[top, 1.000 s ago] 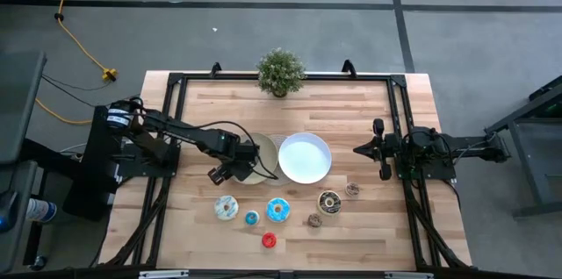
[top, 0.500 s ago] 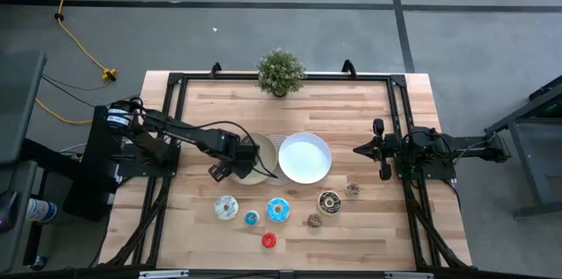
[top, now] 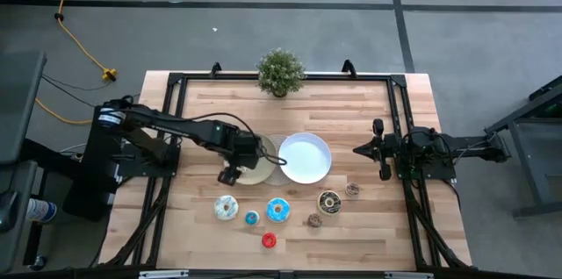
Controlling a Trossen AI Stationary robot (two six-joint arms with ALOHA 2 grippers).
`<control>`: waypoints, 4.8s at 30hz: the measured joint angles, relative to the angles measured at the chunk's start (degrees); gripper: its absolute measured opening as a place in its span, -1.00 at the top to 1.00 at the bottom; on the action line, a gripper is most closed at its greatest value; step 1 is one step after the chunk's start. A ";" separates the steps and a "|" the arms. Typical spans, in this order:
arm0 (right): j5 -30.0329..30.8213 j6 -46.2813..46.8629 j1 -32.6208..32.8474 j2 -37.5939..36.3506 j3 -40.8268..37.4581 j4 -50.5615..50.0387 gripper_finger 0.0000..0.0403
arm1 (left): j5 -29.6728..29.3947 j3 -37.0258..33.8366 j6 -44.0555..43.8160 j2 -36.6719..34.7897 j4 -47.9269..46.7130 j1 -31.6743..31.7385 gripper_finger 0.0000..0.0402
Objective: Pick & Place donuts
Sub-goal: Put the small blue donut on the brown plate
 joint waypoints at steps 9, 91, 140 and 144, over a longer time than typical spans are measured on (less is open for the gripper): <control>0.00 0.00 0.02 0.02 0.00 0.28 1.00 | 10.91 2.14 -21.26 -0.71 1.39 -4.38 -0.35; 0.02 0.01 0.01 0.37 0.00 0.26 1.00 | -5.78 6.11 -18.69 22.46 18.13 -25.16 -0.93; 0.00 0.02 0.02 0.37 0.00 0.26 1.00 | -1.34 9.74 -27.65 23.88 12.40 -25.18 -0.18; 0.00 0.00 0.02 0.37 0.00 0.26 1.00 | -1.66 9.79 -27.73 23.88 12.48 -25.18 -0.18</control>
